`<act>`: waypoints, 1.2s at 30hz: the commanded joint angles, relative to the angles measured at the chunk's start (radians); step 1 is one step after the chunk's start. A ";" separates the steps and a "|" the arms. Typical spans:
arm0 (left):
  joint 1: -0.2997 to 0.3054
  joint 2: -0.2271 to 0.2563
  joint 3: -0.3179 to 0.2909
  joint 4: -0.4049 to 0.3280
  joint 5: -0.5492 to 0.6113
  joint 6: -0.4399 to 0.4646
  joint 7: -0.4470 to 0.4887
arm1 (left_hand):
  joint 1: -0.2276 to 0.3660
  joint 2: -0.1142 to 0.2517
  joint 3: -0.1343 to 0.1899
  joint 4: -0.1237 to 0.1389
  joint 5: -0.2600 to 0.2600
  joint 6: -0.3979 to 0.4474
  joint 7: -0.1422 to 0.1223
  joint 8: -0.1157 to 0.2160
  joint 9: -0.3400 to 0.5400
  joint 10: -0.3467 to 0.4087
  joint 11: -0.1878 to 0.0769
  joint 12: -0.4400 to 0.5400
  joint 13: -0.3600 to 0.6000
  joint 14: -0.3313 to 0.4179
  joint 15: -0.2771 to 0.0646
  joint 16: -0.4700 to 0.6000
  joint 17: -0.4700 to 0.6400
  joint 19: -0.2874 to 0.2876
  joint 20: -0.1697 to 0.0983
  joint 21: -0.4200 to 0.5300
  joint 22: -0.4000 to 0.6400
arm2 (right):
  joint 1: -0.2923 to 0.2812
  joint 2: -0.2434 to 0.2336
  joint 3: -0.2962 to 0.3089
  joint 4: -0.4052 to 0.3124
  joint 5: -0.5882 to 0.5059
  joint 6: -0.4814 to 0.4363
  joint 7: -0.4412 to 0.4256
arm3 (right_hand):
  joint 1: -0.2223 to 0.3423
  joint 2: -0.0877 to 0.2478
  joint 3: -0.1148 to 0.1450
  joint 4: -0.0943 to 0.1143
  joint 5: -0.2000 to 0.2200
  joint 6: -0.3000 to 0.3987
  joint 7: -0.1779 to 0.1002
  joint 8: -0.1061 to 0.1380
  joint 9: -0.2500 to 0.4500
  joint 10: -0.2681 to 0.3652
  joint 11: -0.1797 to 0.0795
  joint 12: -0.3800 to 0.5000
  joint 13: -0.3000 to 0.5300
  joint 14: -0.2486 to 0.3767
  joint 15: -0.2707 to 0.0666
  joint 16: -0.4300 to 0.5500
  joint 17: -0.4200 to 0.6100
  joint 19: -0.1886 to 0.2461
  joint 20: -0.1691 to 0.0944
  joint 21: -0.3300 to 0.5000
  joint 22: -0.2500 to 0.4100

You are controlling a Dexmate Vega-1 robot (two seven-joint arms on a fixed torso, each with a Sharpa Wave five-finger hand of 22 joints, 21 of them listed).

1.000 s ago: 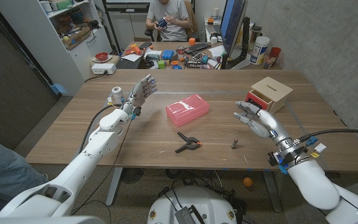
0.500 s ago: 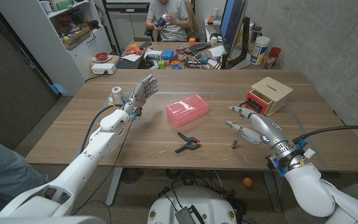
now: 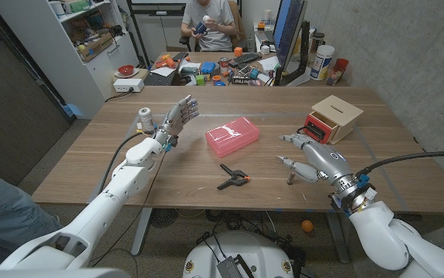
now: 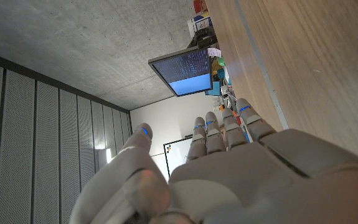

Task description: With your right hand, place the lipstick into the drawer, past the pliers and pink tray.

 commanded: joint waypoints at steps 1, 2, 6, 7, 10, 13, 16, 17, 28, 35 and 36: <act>0.008 0.014 0.005 -0.024 0.012 0.018 0.020 | -0.004 0.003 0.002 -0.005 0.005 0.004 0.005 0.003 0.006 0.002 0.007 0.005 -0.001 0.001 0.009 0.006 0.004 -0.002 0.006 -0.005 0.004 | 0.030 0.009 -0.060 0.003 -0.226 -0.093 0.067 | 0.040 -0.019 0.012 -0.014 0.014 0.007 -0.015 -0.001 0.001 0.012 -0.016 -0.001 0.002 0.022 -0.011 -0.001 -0.008 0.020 -0.004 0.002 0.003; 0.007 0.015 0.006 -0.024 0.011 0.020 0.018 | -0.004 0.003 0.002 -0.006 0.005 0.003 0.004 0.003 0.006 0.002 0.006 0.005 -0.001 0.001 0.009 0.006 0.004 -0.003 0.006 -0.006 0.004 | 0.031 0.007 -0.056 0.006 -0.217 -0.090 0.081 | 0.046 -0.023 0.013 -0.015 0.015 0.008 -0.018 -0.001 0.001 0.012 -0.017 -0.001 0.001 0.023 -0.010 -0.002 -0.010 0.026 -0.004 0.003 0.002; 0.010 0.013 0.009 -0.022 0.009 0.023 0.020 | -0.004 0.004 0.002 -0.006 0.005 0.004 0.004 0.002 0.006 0.002 0.006 0.005 -0.003 0.000 0.009 0.006 0.004 -0.004 0.006 -0.008 0.004 | 0.026 0.007 -0.043 0.002 -0.206 -0.090 0.117 | 0.062 -0.034 0.016 -0.016 0.020 0.008 -0.019 -0.002 0.002 0.013 -0.022 -0.002 0.001 0.028 -0.012 -0.002 -0.014 0.039 -0.004 0.006 0.002; 0.010 0.013 0.009 -0.022 0.009 0.023 0.020 | -0.005 0.004 0.002 -0.007 0.005 0.004 0.003 0.002 0.006 0.001 0.006 0.005 -0.003 0.001 0.010 0.006 0.004 -0.004 0.007 -0.009 0.004 | 0.025 0.009 -0.042 0.002 -0.207 -0.089 0.118 | 0.066 -0.037 0.017 -0.016 0.020 0.008 -0.018 -0.002 0.002 0.013 -0.023 -0.003 0.001 0.029 -0.013 -0.003 -0.015 0.043 -0.003 0.007 0.002; 0.012 0.011 0.011 -0.020 0.008 0.027 0.021 | -0.005 0.004 0.002 -0.008 0.005 0.004 0.003 0.002 0.006 0.002 0.006 0.005 -0.004 0.002 0.011 0.006 0.004 -0.005 0.011 -0.011 0.004 | 0.022 0.001 -0.031 -0.006 -0.206 -0.092 0.156 | 0.073 -0.043 0.018 -0.017 0.022 0.007 -0.018 -0.003 0.002 0.013 -0.023 -0.003 0.001 0.032 -0.011 -0.003 -0.017 0.049 0.001 0.009 0.002; 0.015 0.012 0.014 -0.021 0.014 0.027 0.026 | -0.006 0.005 0.002 -0.009 0.005 0.009 0.005 0.003 0.006 0.002 0.013 0.006 -0.006 0.003 0.013 0.007 0.004 -0.004 0.010 -0.012 0.005 | 0.019 -0.010 -0.009 -0.005 -0.177 -0.069 0.175 | 0.091 -0.059 0.021 -0.013 0.027 0.009 -0.021 -0.004 0.002 0.028 -0.020 0.001 0.000 0.064 -0.008 0.006 -0.022 0.065 0.000 0.011 0.003; 0.017 0.016 0.022 -0.024 0.023 0.033 0.027 | -0.006 0.006 0.002 -0.010 0.005 0.010 0.006 0.003 0.006 -0.001 0.017 0.005 -0.007 0.002 0.014 0.006 0.005 -0.003 0.004 -0.013 0.005 | 0.016 -0.027 0.011 -0.003 -0.166 -0.049 0.192 | 0.106 -0.071 0.024 -0.009 0.031 0.024 -0.019 0.000 0.003 0.046 -0.017 0.005 -0.001 0.096 -0.005 0.013 -0.026 0.088 -0.002 0.015 0.003; 0.017 0.016 0.023 -0.023 0.023 0.035 0.025 | -0.006 0.006 0.002 -0.010 0.005 0.010 0.007 0.002 0.006 -0.001 0.017 0.005 -0.008 0.002 0.014 0.006 0.005 -0.003 0.003 -0.014 0.005 | 0.014 -0.032 0.020 -0.004 -0.162 -0.044 0.200 | 0.109 -0.073 0.025 -0.008 0.032 0.028 -0.019 0.002 0.003 0.051 -0.017 0.006 -0.002 0.099 -0.004 0.013 -0.027 0.095 -0.004 0.017 0.003; 0.024 0.019 0.026 -0.029 0.026 0.043 0.029 | -0.008 0.008 0.002 -0.012 0.005 0.012 0.008 0.002 0.006 -0.002 0.015 0.004 -0.011 -0.001 0.017 0.005 0.005 -0.004 0.005 -0.018 0.005 | 0.028 -0.027 0.030 0.003 -0.173 -0.048 0.248 | 0.120 -0.083 0.028 -0.004 0.035 0.030 -0.021 0.000 0.004 0.052 -0.021 0.002 -0.003 0.112 0.006 0.013 -0.030 0.126 0.006 0.023 0.003; 0.037 0.020 0.015 -0.040 0.018 0.034 0.037 | -0.009 0.009 0.002 -0.014 0.005 0.013 0.007 0.001 0.007 -0.002 0.017 0.005 -0.013 -0.002 0.018 0.005 0.005 -0.005 0.007 -0.021 0.005 | 0.032 -0.022 0.022 0.013 -0.171 -0.046 0.257 | 0.125 -0.089 0.029 -0.001 0.037 0.024 -0.023 -0.004 0.004 0.045 -0.017 -0.003 -0.003 0.109 0.018 0.009 -0.031 0.128 0.012 0.021 0.003; 0.039 0.020 0.014 -0.041 0.016 0.032 0.038 | -0.009 0.010 0.002 -0.014 0.005 0.013 0.006 0.001 0.007 -0.001 0.018 0.005 -0.013 -0.002 0.018 0.005 0.005 -0.005 0.007 -0.022 0.005 | 0.033 -0.022 0.021 0.014 -0.171 -0.048 0.260 | 0.125 -0.090 0.029 0.000 0.037 0.024 -0.024 -0.004 0.004 0.044 -0.017 -0.003 -0.004 0.108 0.025 0.008 -0.031 0.129 0.014 0.020 0.004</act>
